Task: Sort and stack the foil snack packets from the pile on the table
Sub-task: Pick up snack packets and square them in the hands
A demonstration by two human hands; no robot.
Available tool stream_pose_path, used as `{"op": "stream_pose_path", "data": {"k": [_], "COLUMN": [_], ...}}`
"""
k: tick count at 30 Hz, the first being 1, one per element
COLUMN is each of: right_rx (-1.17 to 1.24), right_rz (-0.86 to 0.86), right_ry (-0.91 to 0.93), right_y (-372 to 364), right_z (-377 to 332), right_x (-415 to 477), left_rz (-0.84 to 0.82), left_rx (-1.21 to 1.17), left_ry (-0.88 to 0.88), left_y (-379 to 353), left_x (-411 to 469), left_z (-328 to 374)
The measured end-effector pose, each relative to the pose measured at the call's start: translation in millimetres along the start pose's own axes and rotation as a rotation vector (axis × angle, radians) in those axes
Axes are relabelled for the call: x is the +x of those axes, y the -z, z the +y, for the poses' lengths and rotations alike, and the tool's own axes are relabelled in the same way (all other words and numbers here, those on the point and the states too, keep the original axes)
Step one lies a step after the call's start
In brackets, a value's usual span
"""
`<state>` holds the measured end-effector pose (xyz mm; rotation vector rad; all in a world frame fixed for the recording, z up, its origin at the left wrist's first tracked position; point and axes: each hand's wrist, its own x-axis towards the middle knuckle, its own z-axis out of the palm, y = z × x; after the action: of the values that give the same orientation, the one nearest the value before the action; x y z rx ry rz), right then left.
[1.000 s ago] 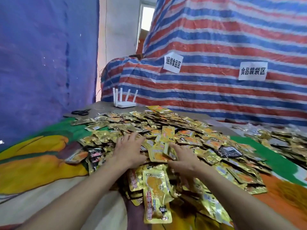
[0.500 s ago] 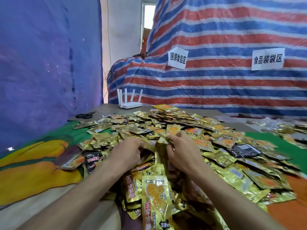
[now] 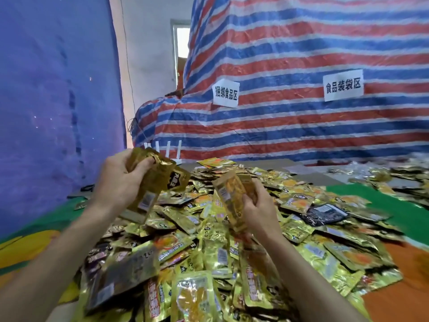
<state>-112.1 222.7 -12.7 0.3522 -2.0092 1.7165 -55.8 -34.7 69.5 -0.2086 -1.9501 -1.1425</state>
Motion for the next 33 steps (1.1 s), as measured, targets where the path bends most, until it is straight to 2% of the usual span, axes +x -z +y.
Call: {"op": "stream_pose_path", "data": {"k": [3,5,7,10,12,15,18,26,33], "right_rx": [0.088,0.212,0.309,0.432,0.52,0.543,0.483,0.187,0.176], "right_rz": [0.041,0.055,0.07,0.08,0.067,0.01,-0.055,-0.063,-0.129], "right_ry": [-0.147,-0.268,-0.325,-0.367,-0.386,-0.398,-0.368,-0.091,-0.005], "right_y": [1.3,2.4,2.2,-0.3,-3.2,-8.7,-16.6,-28.4,-35.7], "right_z": [1.2,2.3,2.9,2.9,5.1,3.9,-1.9,-5.9,-20.7], "right_x": [-0.6,0.6,2.8,0.9,-1.1,-4.2,-9.1,-26.1,-36.6], "left_rz": [0.072,0.057,-0.025,-0.079,-0.09,-0.143,-0.051,0.004,-0.007], "left_rx": [-0.321,-0.493,-0.606,-0.683,-0.651,-0.585,-0.481,-0.651,-0.401], "left_ry": [0.297,0.465,0.569,0.62,0.604,0.475,0.363,0.406,0.265], "left_y": [-17.5,-32.2,-45.9,-61.0,-68.5,-77.9,-82.8,-81.4,-90.9], "left_x": [1.7,-5.7,-18.6,-39.7,-51.0,-60.2,-61.6,-63.5,-77.3], "left_z": [-6.2,-8.4,-7.3,-7.8,-10.8,-14.2,-19.6,-15.1,-1.9]}}
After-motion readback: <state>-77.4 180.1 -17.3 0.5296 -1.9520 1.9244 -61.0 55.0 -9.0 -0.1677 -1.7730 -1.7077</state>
